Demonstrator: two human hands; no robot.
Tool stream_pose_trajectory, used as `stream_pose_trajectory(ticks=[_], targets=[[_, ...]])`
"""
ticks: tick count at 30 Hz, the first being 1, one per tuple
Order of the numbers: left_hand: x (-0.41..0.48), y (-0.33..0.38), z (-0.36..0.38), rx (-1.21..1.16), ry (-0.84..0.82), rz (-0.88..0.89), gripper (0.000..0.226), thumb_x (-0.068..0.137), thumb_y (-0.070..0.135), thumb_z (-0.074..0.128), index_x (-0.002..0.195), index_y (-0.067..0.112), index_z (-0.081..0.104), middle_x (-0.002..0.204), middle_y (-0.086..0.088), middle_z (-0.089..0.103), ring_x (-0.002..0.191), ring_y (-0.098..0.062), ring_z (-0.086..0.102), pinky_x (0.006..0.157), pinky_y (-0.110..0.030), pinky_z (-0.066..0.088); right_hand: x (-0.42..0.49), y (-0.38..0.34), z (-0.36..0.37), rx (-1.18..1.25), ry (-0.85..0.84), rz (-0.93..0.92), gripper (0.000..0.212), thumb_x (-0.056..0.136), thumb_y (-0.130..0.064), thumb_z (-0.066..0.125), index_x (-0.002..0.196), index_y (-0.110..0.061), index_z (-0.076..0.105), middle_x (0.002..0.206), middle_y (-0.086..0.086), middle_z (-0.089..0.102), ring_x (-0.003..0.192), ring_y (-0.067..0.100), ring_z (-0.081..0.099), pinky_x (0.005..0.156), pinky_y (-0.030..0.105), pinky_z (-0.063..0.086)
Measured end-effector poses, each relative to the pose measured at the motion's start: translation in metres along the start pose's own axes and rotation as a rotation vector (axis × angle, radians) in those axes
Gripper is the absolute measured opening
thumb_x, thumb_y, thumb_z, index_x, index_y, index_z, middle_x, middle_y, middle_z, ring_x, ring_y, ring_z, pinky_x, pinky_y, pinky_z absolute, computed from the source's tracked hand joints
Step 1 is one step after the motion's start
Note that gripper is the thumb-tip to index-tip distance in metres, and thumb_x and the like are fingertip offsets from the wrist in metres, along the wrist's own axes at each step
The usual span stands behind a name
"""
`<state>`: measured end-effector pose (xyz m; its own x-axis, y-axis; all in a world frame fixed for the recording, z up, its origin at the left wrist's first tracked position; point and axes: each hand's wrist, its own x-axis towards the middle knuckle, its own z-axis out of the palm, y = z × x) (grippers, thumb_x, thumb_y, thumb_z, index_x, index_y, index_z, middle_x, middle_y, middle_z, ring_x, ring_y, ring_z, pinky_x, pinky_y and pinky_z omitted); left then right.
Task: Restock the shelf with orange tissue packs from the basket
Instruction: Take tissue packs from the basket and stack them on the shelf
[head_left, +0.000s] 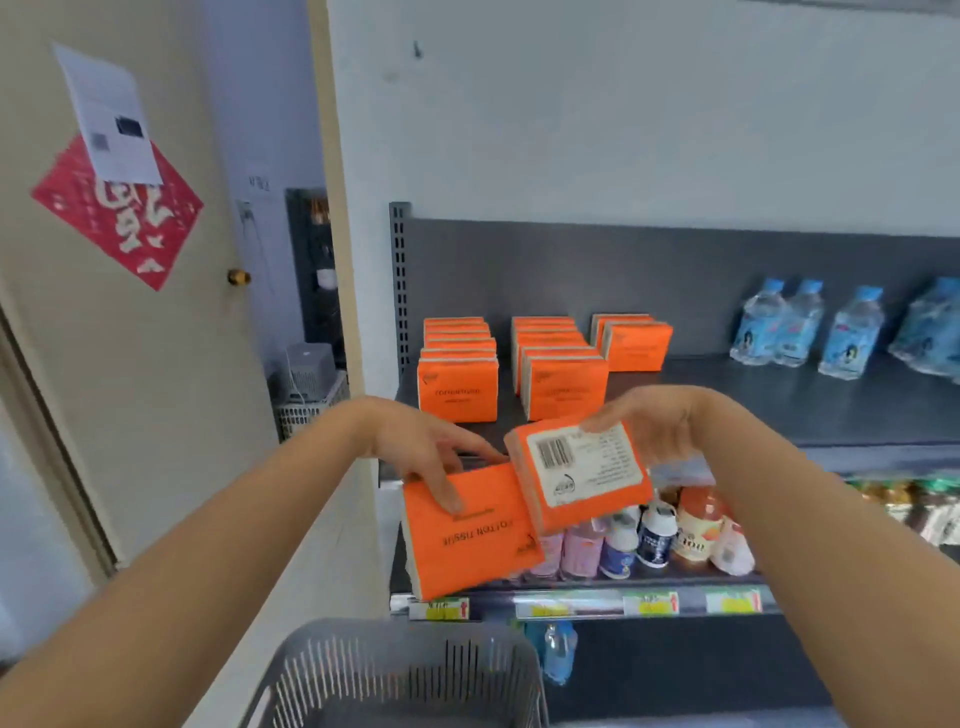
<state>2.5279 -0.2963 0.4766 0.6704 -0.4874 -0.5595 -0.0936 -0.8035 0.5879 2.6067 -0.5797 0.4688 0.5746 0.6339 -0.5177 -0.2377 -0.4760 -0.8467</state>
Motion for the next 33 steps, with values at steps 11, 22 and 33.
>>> stream_pose_trajectory(ticks=[11, 22, 33], targets=[[0.058, 0.076, -0.03, -0.019, -0.058, -0.045, 0.063, 0.083, -0.009, 0.065, 0.131, 0.024, 0.042, 0.125, -0.021, 0.059, 0.113, -0.037, 0.061, 0.096, -0.053, 0.049, -0.045, 0.025, -0.171, 0.222, 0.78, -0.323, 0.043, 0.076, -0.019, 0.076, 0.116, -0.01, 0.065, 0.096, 0.006, 0.073, 0.086, 0.019, 0.068, 0.066, 0.03, 0.05], [0.144, 0.15, -0.108, -0.4, 0.513, 0.256, 0.027, 0.069, 0.013, 0.079, 0.088, 0.018, 0.06, 0.07, -0.002, 0.061, 0.057, -0.013, 0.053, 0.049, -0.02, 0.044, 0.028, 0.024, -0.278, 0.106, 0.765, -0.478, 0.044, 0.069, -0.001, 0.08, 0.11, -0.002, 0.065, 0.104, 0.016, 0.068, 0.086, 0.027, 0.069, 0.067, 0.032, 0.055], [0.207, 0.16, -0.169, -0.891, 0.881, 0.441, 0.033, 0.081, -0.003, 0.06, 0.112, 0.006, 0.056, 0.108, -0.012, 0.069, 0.093, -0.022, 0.072, 0.075, -0.03, 0.058, 0.085, 0.027, -0.291, -0.076, 0.79, -0.482, 0.05, 0.063, -0.005, 0.086, 0.105, -0.014, 0.06, 0.133, 0.014, 0.05, 0.122, 0.03, 0.052, 0.101, 0.048, 0.046]])
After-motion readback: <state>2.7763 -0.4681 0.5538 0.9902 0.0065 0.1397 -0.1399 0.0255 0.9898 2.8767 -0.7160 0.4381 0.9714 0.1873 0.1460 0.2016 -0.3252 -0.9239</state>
